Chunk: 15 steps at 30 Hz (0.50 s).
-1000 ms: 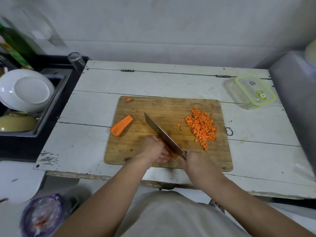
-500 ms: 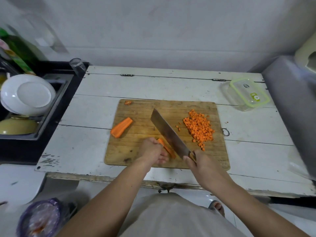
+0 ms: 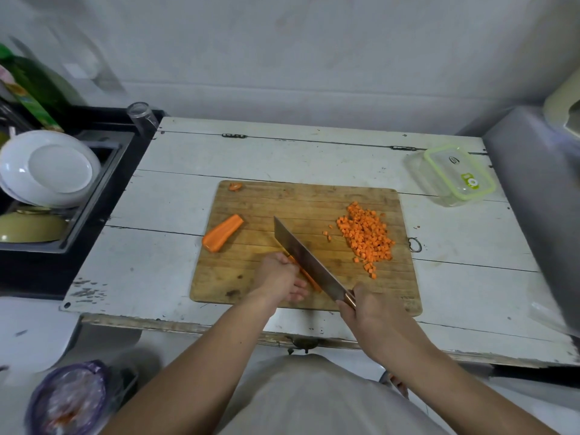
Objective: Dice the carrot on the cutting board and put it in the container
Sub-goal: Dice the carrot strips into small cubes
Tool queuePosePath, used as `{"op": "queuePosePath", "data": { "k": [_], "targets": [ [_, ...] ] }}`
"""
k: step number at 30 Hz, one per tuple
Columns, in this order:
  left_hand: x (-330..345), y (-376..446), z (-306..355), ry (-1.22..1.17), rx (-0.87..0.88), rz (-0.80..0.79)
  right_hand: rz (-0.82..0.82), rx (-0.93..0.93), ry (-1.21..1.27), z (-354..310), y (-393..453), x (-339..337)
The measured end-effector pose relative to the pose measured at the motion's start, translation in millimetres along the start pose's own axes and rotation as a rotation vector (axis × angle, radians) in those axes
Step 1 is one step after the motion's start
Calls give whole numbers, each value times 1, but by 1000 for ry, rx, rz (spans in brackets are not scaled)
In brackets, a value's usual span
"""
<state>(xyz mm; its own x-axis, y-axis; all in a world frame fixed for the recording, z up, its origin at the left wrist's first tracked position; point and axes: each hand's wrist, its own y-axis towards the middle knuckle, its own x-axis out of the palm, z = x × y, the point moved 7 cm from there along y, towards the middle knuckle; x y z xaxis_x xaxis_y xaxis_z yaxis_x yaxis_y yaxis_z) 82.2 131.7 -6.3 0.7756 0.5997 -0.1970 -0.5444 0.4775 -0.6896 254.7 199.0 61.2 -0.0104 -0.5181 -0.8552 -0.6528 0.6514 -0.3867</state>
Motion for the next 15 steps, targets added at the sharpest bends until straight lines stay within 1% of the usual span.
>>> {"op": "queuePosePath", "data": {
  "k": [3,7,15],
  "targets": [
    [-1,2,0,-10,-8,-3,-6,-2,1,1,0,3],
    [-1,4,-2,-21,-14,-20,27,29,87,11,6,-3],
    [-2,4,-1,-11,-13,-29,15,-4,33,9,14,-3]
  ]
}}
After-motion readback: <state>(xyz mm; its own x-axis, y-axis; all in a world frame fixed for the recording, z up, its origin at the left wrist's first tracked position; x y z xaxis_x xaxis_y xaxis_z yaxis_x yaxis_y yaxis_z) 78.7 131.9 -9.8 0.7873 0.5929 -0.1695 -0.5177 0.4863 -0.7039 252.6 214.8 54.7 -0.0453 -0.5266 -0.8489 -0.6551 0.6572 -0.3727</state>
